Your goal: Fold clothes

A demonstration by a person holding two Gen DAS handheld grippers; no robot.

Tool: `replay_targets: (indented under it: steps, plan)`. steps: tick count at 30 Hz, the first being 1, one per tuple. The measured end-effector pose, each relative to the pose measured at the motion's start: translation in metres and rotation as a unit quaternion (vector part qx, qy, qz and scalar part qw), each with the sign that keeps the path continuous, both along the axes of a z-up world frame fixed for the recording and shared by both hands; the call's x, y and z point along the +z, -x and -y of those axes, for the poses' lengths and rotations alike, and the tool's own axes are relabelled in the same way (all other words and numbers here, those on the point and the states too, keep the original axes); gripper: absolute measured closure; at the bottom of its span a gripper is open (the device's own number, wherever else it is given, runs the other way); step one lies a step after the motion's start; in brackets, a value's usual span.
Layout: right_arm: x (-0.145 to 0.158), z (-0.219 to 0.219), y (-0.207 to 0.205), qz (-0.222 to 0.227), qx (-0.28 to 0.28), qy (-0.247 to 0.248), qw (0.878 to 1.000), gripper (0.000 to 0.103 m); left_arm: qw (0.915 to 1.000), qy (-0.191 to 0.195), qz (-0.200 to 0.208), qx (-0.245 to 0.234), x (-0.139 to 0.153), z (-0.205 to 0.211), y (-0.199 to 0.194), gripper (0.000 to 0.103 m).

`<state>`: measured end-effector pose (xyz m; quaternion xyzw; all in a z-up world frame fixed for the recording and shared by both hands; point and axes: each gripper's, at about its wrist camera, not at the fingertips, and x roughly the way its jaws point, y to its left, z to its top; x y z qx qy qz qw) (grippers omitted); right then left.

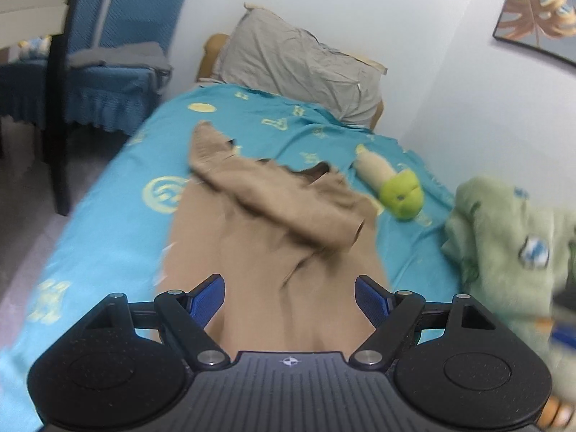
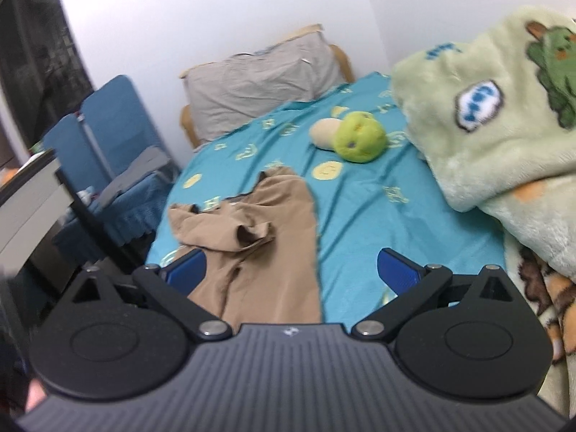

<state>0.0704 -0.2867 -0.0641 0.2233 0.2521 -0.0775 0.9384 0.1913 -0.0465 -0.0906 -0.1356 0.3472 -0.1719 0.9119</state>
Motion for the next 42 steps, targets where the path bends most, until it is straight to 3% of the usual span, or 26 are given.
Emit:
replay_targets:
  steps: [5, 8, 10, 11, 12, 17, 23, 29, 31, 32, 33, 35, 38, 42]
  plan:
    - [-0.019, 0.018, -0.016, -0.034, -0.019, -0.039, 0.998, 0.000, 0.9980, 0.030, -0.053, -0.015, -0.010, 0.052, -0.082, 0.031]
    - [-0.029, 0.027, -0.025, -0.048, -0.030, -0.056, 0.997, 0.000, 0.9953, -0.001, -0.097, -0.008, -0.029, 0.083, -0.123, 0.037]
    - [-0.034, 0.029, -0.032, -0.056, -0.036, -0.059, 0.996, 0.000, 0.9917, -0.039, -0.123, 0.001, -0.043, 0.099, -0.143, 0.059]
    - [-0.035, 0.029, -0.034, -0.061, -0.035, -0.062, 0.996, 0.000, 0.9907, -0.054, -0.125, 0.008, -0.047, 0.104, -0.149, 0.083]
    - [-0.036, 0.029, -0.035, -0.062, -0.031, -0.070, 0.995, 0.000, 0.9918, -0.059, -0.112, 0.010, -0.046, 0.107, -0.153, 0.096]
    - [-0.036, 0.025, -0.032, -0.053, -0.016, -0.086, 0.995, 0.000, 0.9963, -0.078, -0.023, -0.028, -0.022, 0.129, -0.170, 0.098]
    - [-0.047, 0.036, -0.038, -0.062, -0.045, -0.116, 0.990, 0.000, 0.9929, -0.108, -0.010, -0.048, -0.031, 0.157, -0.199, 0.099]
    - [-0.059, 0.043, -0.046, -0.075, -0.049, -0.112, 0.990, 0.000, 0.9916, -0.118, -0.013, -0.053, -0.049, 0.164, -0.206, 0.092]
    - [-0.060, 0.043, -0.043, -0.071, -0.052, -0.101, 0.991, 0.000, 0.9911, -0.121, -0.014, -0.054, -0.055, 0.166, -0.209, 0.069]
    - [-0.059, 0.043, -0.043, -0.069, -0.052, -0.095, 0.992, 0.000, 0.9908, -0.123, -0.014, -0.055, -0.058, 0.167, -0.210, 0.045]
    - [-0.058, 0.041, -0.043, -0.069, -0.049, -0.090, 0.992, 0.000, 0.9904, -0.126, -0.010, -0.056, -0.052, 0.164, -0.200, 0.035]
    - [-0.055, 0.039, -0.044, -0.064, -0.043, -0.074, 0.994, 0.000, 0.9891, -0.133, 0.002, -0.062, -0.031, 0.153, -0.173, 0.034]
    - [-0.048, 0.034, -0.041, -0.055, -0.029, -0.052, 0.997, 0.000, 0.9894, -0.132, 0.011, -0.058, -0.004, 0.123, -0.122, 0.021]
    - [-0.039, 0.026, -0.028, -0.048, 0.000, -0.039, 0.998, 0.000, 0.9925, -0.118, 0.007, -0.033, 0.029, 0.071, -0.049, 0.020]
